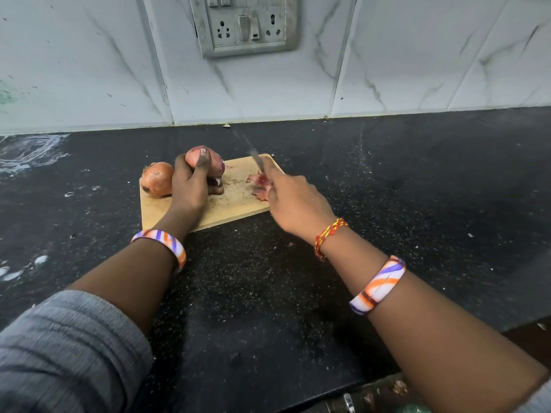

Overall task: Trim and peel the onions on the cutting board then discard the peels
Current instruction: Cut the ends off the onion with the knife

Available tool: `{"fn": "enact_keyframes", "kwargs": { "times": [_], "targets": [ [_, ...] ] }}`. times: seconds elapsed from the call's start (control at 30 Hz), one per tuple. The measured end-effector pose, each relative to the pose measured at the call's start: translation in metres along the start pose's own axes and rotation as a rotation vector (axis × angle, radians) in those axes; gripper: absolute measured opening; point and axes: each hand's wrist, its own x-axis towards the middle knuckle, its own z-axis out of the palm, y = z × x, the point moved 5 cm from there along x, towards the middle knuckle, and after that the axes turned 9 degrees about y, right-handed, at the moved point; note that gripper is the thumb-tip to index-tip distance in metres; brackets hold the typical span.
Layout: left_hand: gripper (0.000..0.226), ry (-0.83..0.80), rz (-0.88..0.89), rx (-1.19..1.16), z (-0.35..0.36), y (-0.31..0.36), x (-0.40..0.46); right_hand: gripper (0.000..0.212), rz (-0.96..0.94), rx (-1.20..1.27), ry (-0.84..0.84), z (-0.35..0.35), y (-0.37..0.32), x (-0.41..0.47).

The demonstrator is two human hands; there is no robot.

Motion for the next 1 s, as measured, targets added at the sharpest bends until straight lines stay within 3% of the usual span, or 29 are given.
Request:
{"fn": "enact_keyframes", "kwargs": {
  "times": [0.1,0.23,0.37,0.53,0.8,1.0],
  "targets": [
    [0.03,-0.008,0.001,0.006,0.0,0.001,-0.001,0.057,0.109,-0.087,0.035,-0.014,0.019,0.006],
    [0.025,-0.028,0.013,0.009,0.002,0.002,-0.002,0.038,0.246,-0.22,0.05,-0.018,0.046,0.009],
    [0.027,-0.036,0.012,0.042,0.002,0.0,-0.001,0.042,0.338,-0.274,-0.035,-0.002,0.061,0.007],
    [0.028,-0.041,0.011,0.058,0.002,0.001,-0.001,0.051,0.314,-0.33,-0.06,0.009,0.062,0.009],
    [0.036,-0.077,-0.015,0.093,0.005,0.003,-0.004,0.031,0.285,-0.351,-0.06,0.002,0.057,0.017],
    [0.035,-0.169,-0.038,0.184,0.008,-0.003,0.001,0.038,0.277,-0.38,-0.095,-0.004,0.054,0.016]
  ]
}}
